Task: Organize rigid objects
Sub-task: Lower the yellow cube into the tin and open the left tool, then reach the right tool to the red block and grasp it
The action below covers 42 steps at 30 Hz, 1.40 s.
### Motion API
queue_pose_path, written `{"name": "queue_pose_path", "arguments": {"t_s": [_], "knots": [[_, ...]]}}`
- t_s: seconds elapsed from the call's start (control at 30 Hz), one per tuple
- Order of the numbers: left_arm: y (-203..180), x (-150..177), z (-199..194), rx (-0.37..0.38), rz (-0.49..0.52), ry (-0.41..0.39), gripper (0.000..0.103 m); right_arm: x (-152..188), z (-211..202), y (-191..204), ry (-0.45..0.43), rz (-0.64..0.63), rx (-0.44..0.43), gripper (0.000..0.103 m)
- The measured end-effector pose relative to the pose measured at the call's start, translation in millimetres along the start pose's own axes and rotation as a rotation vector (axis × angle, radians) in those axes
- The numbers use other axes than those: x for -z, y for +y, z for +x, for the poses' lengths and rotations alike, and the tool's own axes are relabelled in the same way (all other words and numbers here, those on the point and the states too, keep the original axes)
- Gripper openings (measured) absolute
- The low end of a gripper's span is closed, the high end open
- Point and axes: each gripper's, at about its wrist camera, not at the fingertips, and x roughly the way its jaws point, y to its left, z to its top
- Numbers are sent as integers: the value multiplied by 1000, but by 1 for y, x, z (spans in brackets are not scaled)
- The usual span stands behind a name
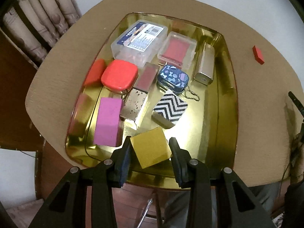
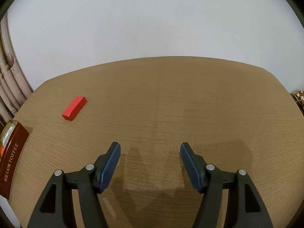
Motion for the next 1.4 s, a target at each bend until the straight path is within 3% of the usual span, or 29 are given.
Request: {"name": "queue_pose_path", "arguments": {"t_s": [0.1, 0.17, 0.27, 0.33, 0.53, 0.73, 0.9, 1.0, 1.1, 1.17, 1.23, 1.33, 1.4], "knots": [[-2, 0, 0, -6, 5, -3, 38, 1, -1, -1, 0, 1, -1, 67], [-3, 0, 0, -16, 10, -10, 48, 1, -1, -1, 2, 1, -1, 67], [4, 1, -4, -3, -28, -35, 57, 2, -3, -2, 0, 4, -1, 67], [12, 3, -10, 17, -73, -47, 58, 3, -5, -4, 0, 9, 0, 67], [13, 38, -56, 67, -176, -208, 60, 4, -5, -3, 0, 12, 4, 67], [-13, 98, -82, -3, -190, -361, 73, 2, 5, 4, 53, -16, 24, 67], [-6, 137, -71, -5, -254, -336, 75, 0, 14, 18, 93, -89, 59, 79], [3, 149, -61, -18, -285, -318, 75, -5, 17, 27, 141, -125, 88, 79], [11, 152, -54, -42, -309, -317, 75, -24, 18, 38, 194, -67, 8, 79], [15, 149, -51, -10, -319, -309, 75, -40, 18, 60, 201, -92, 9, 79], [17, 151, -50, -6, -320, -299, 75, -59, 23, 85, 229, -97, -46, 79], [19, 151, -51, -4, -322, -293, 75, -88, 42, 126, 278, -106, -57, 79], [20, 152, -50, -12, -316, -283, 80, -100, 56, 142, 314, -91, -71, 79]]}}
